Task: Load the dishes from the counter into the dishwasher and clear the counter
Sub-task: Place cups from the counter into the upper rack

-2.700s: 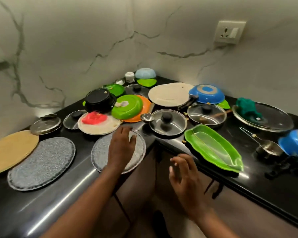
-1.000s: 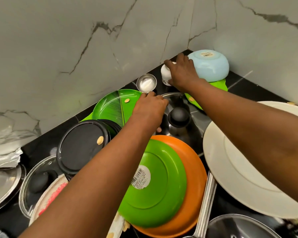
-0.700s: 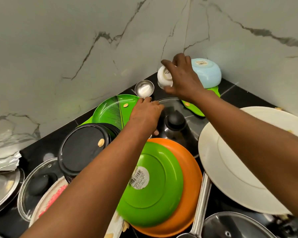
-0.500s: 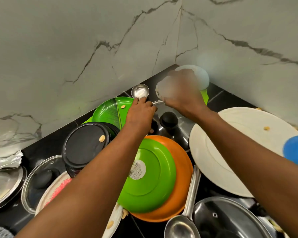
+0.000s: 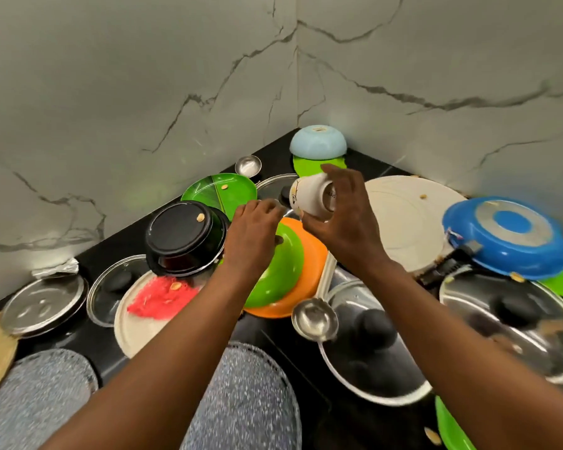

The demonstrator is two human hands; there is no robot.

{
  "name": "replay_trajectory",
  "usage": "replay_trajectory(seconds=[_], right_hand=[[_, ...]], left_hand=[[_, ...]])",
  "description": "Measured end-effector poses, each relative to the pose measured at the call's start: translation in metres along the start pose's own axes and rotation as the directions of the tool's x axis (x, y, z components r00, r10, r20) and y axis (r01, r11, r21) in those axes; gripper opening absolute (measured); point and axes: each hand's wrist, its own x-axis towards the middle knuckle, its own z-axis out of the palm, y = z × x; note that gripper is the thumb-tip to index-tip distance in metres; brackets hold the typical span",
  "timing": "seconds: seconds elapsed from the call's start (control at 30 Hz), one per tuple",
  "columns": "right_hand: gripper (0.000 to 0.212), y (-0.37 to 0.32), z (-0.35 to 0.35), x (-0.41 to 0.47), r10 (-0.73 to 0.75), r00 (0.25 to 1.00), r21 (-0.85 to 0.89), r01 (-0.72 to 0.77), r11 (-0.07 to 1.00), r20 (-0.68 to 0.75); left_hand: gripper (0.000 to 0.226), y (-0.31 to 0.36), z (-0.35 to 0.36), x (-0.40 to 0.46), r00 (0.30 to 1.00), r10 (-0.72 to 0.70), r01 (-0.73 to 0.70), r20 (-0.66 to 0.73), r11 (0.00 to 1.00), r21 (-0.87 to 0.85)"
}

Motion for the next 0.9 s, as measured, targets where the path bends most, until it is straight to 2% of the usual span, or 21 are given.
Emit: replay_trajectory(seconds=[0.1,0.3,0.4,0.5,0.57,0.63,0.77,0.9], right_hand=[[0.073,-0.024,-0.026,-0.045,-0.019,1.000,-0.019,0.019,1.000,-0.011],[0.077,-0.077,-0.086,-0.166,-0.018,0.997,-0.140,0.008,0.990,-0.073],[0.076,-0.106,-0.111,-0.240,0.007,0.989,-0.223,-0.040,0.974,-0.149],[0.073,-0.136,-0.133,-0.322,0.034,0.979,-0.272,-0.089,0.958,-0.200],[0.071,-0.148,-0.149,-0.373,0.027,0.977,-0.302,-0.092,0.949,-0.213],[0.072,-0.155,-0.165,-0.433,0.090,0.971,-0.327,-0.161,0.931,-0.224],[0.077,-0.160,-0.197,-0.553,0.310,0.921,-0.360,-0.379,0.853,-0.235],[0.072,-0.161,-0.230,-0.662,0.469,0.819,-0.407,-0.572,0.712,-0.332]], left_hand=[[0.061,0.021,-0.021,-0.043,0.999,0.020,-0.021,-0.032,1.000,-0.014],[0.048,0.076,-0.064,-0.166,0.982,0.070,-0.085,-0.175,0.993,-0.082],[0.048,0.108,-0.081,-0.226,0.981,0.094,-0.117,-0.172,0.985,-0.128],[0.041,0.144,-0.084,-0.278,0.975,0.184,-0.204,-0.121,0.963,-0.176],[0.030,0.170,-0.080,-0.310,0.993,0.093,-0.112,-0.076,0.941,-0.319],[0.027,0.201,-0.072,-0.349,1.000,0.017,-0.023,-0.017,0.911,-0.411],[0.028,0.256,-0.047,-0.424,0.973,0.209,-0.145,0.103,0.891,-0.431],[0.026,0.313,-0.024,-0.483,0.865,0.430,-0.260,0.258,0.825,-0.502]])
